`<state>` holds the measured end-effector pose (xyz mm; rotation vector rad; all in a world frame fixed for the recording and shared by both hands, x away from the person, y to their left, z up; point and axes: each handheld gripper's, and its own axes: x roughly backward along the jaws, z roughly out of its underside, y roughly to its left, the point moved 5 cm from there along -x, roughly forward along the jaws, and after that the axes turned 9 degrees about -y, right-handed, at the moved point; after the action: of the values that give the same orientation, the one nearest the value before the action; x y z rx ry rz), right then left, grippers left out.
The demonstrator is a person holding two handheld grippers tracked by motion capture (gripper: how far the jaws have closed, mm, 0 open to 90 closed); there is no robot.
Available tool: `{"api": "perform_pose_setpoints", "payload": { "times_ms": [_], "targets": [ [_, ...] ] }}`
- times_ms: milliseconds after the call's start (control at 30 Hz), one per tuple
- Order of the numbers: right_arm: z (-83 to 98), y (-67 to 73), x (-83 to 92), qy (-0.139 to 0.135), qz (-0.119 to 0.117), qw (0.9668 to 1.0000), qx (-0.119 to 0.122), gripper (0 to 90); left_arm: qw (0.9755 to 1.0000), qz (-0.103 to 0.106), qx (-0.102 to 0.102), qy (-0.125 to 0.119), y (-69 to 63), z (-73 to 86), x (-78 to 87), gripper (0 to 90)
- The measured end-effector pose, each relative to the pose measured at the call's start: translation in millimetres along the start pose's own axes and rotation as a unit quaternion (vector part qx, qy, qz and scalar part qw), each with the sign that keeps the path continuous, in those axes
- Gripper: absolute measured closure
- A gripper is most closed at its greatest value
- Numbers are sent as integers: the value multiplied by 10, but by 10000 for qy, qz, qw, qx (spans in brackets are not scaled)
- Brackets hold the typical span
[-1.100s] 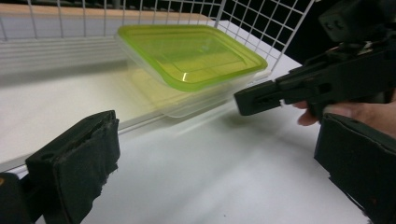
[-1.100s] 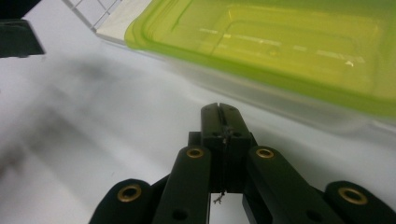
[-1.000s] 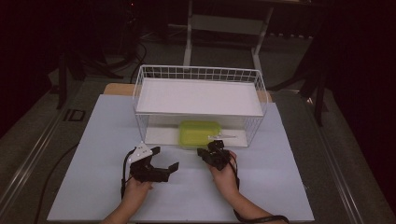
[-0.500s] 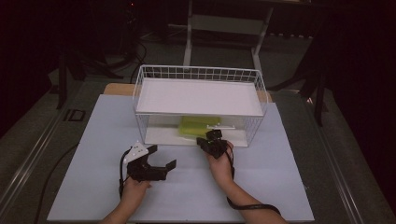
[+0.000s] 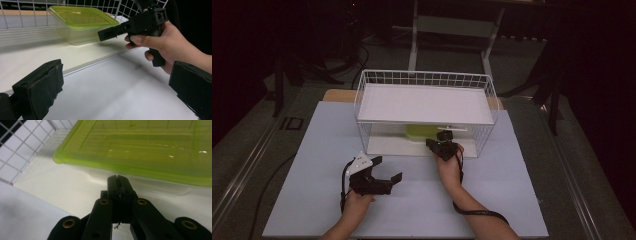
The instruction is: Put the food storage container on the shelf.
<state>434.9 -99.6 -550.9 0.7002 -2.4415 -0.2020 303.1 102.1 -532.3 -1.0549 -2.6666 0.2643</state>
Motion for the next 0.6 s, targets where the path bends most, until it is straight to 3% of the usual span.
{"api": "perform_pose_setpoints", "payload": {
  "times_ms": [300,433,533,600],
  "targets": [
    [19,22,-28,38,82,9999,130,894,10000,24,2,43,-15,15,-15,3],
    [32,36,-9,-13,64,10000,28,876,10000,40,-34,18,-20,8,-16,3],
    [80,135,52,-16,-49,9996,280,857,10000,83,-48,7,-24,6,-22,3],
    [96,157,69,-11,-73,9996,280,843,9999,110,-72,11,-31,5,-24,3]
  ]
}}
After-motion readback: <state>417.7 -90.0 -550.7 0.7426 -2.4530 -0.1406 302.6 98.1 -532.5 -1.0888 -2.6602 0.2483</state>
